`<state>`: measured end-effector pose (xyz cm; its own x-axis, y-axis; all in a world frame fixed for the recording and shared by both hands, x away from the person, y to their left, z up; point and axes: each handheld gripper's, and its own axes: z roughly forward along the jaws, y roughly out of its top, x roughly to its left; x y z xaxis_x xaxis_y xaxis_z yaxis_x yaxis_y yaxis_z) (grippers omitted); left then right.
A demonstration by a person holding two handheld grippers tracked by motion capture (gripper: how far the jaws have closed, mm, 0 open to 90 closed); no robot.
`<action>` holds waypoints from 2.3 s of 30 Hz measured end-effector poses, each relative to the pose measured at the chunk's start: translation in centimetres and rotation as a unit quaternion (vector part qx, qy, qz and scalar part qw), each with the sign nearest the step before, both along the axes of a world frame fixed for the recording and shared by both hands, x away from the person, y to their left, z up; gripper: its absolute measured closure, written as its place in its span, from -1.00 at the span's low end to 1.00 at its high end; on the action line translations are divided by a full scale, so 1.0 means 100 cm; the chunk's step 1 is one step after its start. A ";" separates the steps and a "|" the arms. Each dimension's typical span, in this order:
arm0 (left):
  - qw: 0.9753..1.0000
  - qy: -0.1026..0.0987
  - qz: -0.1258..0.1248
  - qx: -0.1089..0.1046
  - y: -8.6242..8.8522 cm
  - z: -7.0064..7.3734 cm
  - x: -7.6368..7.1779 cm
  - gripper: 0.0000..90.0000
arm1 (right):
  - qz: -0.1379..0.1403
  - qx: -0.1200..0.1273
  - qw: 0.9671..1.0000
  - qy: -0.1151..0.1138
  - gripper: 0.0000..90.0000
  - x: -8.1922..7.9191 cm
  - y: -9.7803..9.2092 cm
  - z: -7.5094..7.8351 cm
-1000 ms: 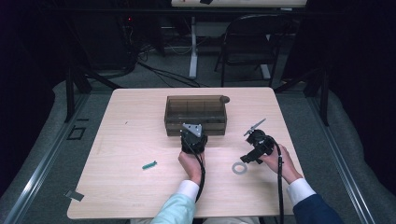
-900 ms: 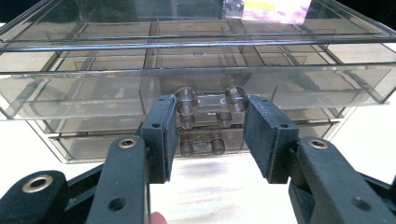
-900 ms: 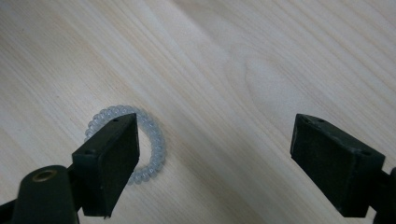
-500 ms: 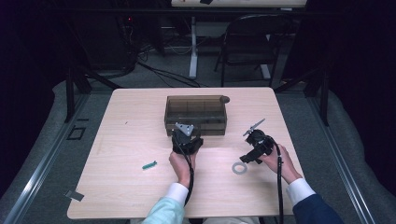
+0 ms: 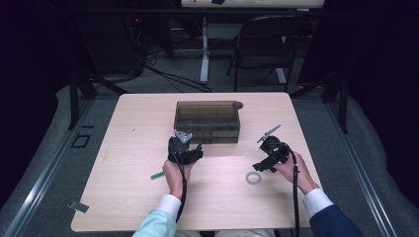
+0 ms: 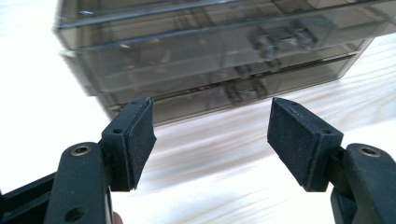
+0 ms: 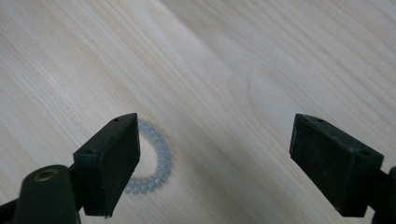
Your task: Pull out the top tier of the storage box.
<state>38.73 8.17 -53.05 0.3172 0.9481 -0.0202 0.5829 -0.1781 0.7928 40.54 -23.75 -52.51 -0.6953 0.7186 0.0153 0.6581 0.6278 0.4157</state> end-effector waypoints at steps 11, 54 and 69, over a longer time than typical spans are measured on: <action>0.999 0.019 -0.021 0.028 0.034 0.003 0.007 -0.32 | 0.003 0.009 1.000 -0.010 -0.60 0.003 0.005 0.004; 0.995 0.036 -0.093 -0.022 0.071 0.008 0.035 0.04 | 0.009 0.067 0.993 -0.093 0.23 0.032 0.033 0.031; 0.994 0.038 -0.105 -0.022 0.069 0.006 0.039 0.31 | -0.009 0.082 0.989 -0.119 0.46 0.048 0.038 0.029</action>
<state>42.67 15.11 -52.45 0.5031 0.8594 -0.0914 0.5953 -0.2679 0.7575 45.34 -19.97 -49.57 -0.6798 0.7328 -0.0295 0.5397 0.5272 0.6564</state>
